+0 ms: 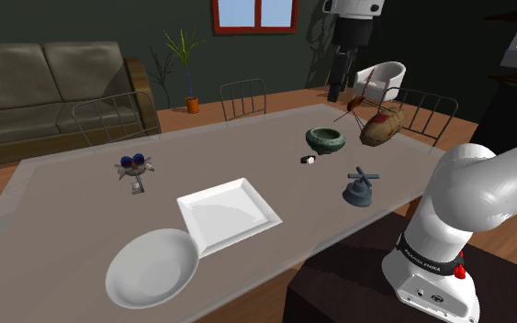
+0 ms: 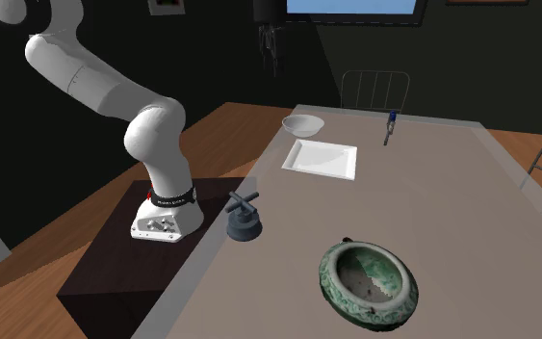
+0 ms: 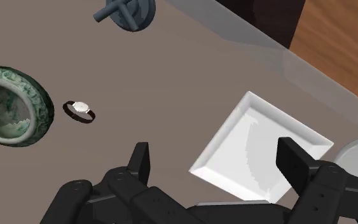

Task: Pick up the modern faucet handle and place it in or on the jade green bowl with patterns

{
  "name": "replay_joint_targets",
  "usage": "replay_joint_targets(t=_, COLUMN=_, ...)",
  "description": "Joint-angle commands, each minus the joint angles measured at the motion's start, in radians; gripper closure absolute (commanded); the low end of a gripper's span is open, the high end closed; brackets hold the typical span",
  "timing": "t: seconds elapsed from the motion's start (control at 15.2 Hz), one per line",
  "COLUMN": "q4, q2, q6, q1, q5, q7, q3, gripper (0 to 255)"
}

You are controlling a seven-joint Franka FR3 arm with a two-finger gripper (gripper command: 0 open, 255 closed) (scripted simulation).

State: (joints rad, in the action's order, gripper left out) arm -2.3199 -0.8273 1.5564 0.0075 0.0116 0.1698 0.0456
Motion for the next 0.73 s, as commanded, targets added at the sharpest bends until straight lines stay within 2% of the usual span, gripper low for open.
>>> replay_joint_targets(t=0.0, q4=0.000, q2=0.000, q6=0.000, q1=0.000, q5=0.000, q7=0.000, q3=0.000, gripper=0)
replay_joint_targets(t=0.66, q4=-0.333, q2=-0.137, q6=0.171, q1=-0.061, q5=-0.098, q7=0.127, q3=-0.142, gripper=0)
